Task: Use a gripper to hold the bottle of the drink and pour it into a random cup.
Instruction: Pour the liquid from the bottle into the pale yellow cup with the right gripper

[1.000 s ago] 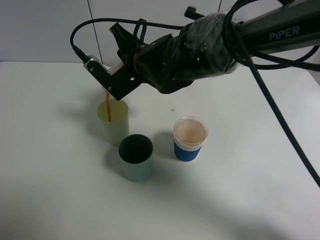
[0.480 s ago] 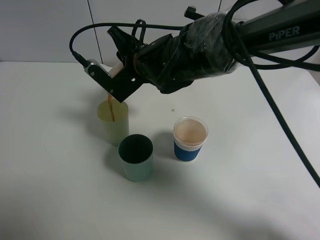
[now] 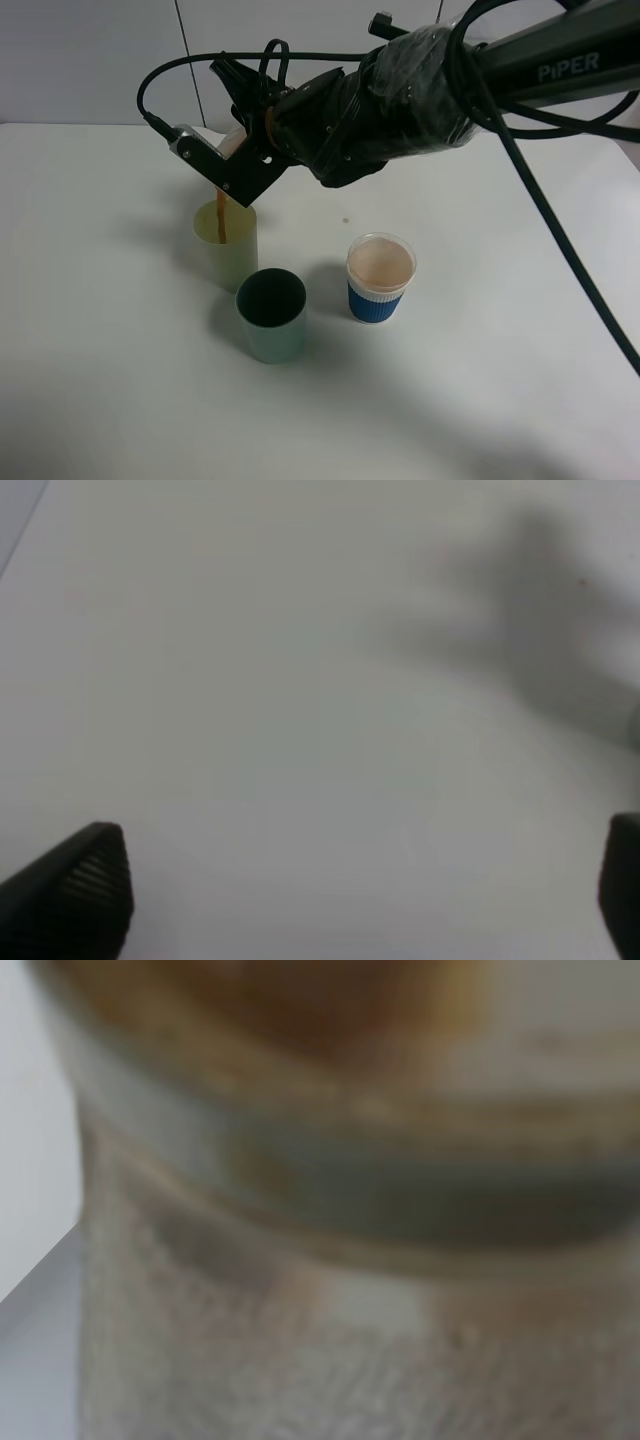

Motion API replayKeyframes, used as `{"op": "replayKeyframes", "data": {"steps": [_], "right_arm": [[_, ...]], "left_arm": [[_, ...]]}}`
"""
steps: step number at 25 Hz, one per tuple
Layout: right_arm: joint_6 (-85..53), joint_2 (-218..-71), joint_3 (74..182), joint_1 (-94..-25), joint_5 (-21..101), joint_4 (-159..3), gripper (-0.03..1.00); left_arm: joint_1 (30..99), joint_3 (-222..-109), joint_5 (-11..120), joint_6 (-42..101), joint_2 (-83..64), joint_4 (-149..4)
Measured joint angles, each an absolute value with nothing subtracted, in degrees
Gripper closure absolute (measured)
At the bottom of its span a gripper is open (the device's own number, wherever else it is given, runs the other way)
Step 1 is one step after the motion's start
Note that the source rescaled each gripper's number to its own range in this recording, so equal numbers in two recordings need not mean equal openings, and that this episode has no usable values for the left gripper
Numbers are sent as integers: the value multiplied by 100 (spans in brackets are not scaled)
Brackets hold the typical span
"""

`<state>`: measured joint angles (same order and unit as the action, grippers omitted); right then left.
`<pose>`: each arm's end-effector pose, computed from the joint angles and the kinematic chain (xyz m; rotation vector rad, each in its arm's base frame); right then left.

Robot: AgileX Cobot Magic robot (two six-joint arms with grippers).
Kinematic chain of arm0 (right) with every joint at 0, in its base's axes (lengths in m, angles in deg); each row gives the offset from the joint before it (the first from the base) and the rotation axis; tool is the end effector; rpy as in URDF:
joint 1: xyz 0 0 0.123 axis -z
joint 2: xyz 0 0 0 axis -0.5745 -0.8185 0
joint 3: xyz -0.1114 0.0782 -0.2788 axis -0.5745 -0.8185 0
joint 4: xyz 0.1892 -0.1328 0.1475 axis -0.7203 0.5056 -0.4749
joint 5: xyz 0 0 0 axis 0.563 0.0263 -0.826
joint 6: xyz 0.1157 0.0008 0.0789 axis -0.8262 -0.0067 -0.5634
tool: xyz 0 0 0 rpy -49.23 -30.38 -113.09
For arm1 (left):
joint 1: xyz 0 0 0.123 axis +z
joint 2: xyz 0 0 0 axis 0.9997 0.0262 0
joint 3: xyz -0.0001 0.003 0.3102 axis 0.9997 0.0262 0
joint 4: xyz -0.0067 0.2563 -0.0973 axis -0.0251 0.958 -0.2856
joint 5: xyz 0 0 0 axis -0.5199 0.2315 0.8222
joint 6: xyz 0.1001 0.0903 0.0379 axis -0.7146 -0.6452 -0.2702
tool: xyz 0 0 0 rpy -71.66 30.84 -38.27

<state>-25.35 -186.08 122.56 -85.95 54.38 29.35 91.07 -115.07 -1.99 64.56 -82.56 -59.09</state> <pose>0.3648 0.3607 0.1781 -2.1879 0.5606 -1.0531 0.0324 0.0014 0.2686 -0.0640 2.0276 0.0170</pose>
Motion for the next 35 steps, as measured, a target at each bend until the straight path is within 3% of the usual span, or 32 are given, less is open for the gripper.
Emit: {"op": "replayKeyframes", "data": {"steps": [35], "right_arm": [[-1880, -18608, 12256, -8663, 5431, 2940, 96]], "left_arm": [[9107, -11507, -199, 6456, -8256, -5909]]}}
